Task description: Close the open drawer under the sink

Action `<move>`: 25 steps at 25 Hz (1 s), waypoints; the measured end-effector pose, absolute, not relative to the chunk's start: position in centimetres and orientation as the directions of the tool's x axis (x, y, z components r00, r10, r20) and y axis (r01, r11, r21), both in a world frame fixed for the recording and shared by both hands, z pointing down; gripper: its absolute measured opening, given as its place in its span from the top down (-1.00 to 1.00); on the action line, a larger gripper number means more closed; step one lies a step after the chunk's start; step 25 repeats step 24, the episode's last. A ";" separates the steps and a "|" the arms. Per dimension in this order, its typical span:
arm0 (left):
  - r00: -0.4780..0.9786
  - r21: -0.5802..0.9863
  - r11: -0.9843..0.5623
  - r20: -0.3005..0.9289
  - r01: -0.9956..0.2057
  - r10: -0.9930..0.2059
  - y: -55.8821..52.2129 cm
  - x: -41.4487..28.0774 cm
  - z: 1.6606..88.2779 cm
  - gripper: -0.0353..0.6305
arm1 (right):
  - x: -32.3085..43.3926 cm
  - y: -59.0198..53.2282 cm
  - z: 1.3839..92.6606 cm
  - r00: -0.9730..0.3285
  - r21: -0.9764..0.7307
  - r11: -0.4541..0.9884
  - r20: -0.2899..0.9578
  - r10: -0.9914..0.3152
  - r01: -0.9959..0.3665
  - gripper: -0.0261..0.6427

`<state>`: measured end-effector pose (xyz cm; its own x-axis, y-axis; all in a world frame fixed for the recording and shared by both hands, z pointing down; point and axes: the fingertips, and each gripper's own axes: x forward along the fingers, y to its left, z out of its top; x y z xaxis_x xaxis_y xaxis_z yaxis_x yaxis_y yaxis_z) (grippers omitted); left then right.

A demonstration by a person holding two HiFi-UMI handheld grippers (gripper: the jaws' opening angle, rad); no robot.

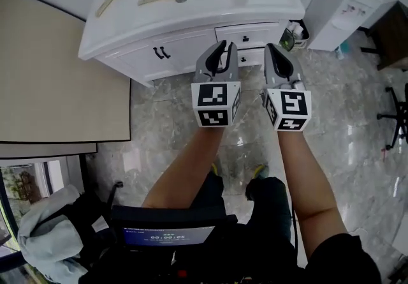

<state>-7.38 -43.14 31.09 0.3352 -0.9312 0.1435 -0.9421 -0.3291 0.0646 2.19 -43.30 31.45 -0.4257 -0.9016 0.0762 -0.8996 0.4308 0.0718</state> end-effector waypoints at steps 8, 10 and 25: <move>0.367 0.048 -0.364 0.092 -0.930 -0.926 -37.8 -7.9 18.6 0.77 | 2.0 -38.7 17.6 -0.443 0.103 0.443 0.026 -0.896 -0.890 0.86; 0.374 0.050 -0.371 0.093 -0.927 -0.923 -36.3 -8.7 18.3 0.77 | 1.3 -37.5 17.3 -0.444 0.096 0.444 0.025 -0.896 -0.891 0.86; 0.396 0.082 -0.390 0.077 -0.917 -0.915 -33.6 -9.7 16.2 0.77 | -0.3 -34.3 16.3 -0.440 0.109 0.442 0.041 -0.897 -0.890 0.86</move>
